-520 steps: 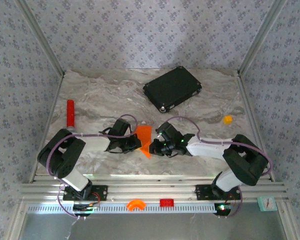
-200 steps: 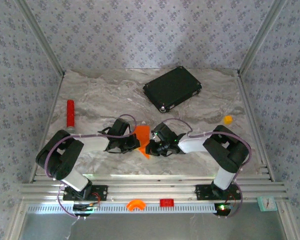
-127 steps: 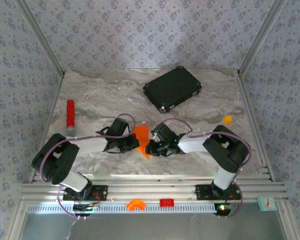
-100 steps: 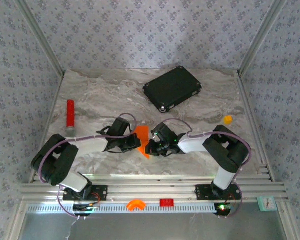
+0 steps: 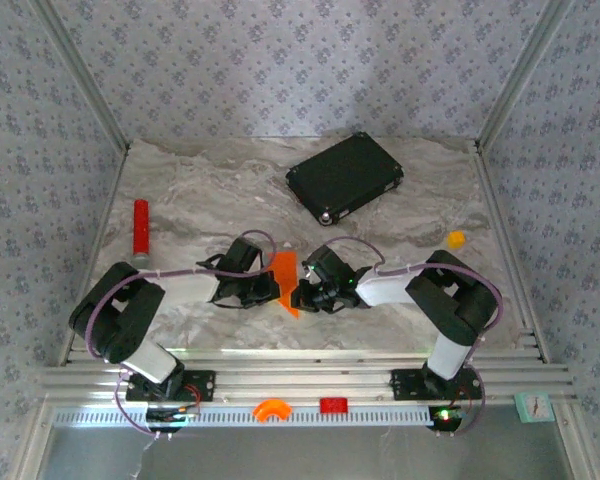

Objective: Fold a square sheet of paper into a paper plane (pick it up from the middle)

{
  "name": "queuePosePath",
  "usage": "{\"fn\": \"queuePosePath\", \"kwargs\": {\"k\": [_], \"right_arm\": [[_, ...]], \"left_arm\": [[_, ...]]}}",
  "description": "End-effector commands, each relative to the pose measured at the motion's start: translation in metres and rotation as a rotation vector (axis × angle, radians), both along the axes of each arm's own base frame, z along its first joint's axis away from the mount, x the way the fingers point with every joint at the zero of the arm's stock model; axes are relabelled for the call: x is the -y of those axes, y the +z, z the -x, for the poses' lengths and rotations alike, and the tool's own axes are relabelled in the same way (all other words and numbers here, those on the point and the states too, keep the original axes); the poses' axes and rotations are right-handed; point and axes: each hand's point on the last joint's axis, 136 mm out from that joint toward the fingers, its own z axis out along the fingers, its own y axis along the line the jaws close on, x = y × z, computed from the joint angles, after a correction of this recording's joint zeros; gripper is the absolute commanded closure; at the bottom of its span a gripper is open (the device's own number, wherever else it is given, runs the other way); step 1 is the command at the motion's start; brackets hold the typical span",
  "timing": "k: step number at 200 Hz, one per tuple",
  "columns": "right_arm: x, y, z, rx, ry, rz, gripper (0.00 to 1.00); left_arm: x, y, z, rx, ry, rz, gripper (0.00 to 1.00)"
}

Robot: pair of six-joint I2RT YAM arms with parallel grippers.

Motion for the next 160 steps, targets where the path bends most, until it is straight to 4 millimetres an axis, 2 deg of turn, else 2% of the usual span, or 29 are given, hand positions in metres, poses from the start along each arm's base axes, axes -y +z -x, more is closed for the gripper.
{"fn": "queuePosePath", "kwargs": {"k": [1, 66, 125, 160], "right_arm": [[0.025, -0.031, 0.018, -0.082, -0.011, 0.132, 0.94], [0.025, -0.029, 0.018, -0.081, -0.010, 0.132, 0.94], [0.028, -0.026, 0.017, -0.075, -0.010, 0.136, 0.95], [0.028, -0.024, 0.016, -0.069, -0.013, 0.135, 0.94]], "left_arm": [[-0.015, -0.003, -0.005, -0.003, 0.016, -0.047, 1.00], [-0.033, 0.005, -0.016, 0.005, 0.050, -0.048, 1.00], [-0.020, 0.027, -0.019, 0.050, 0.041, 0.023, 1.00], [-0.014, 0.031, -0.014, 0.072, 0.026, 0.024, 0.99]]}}
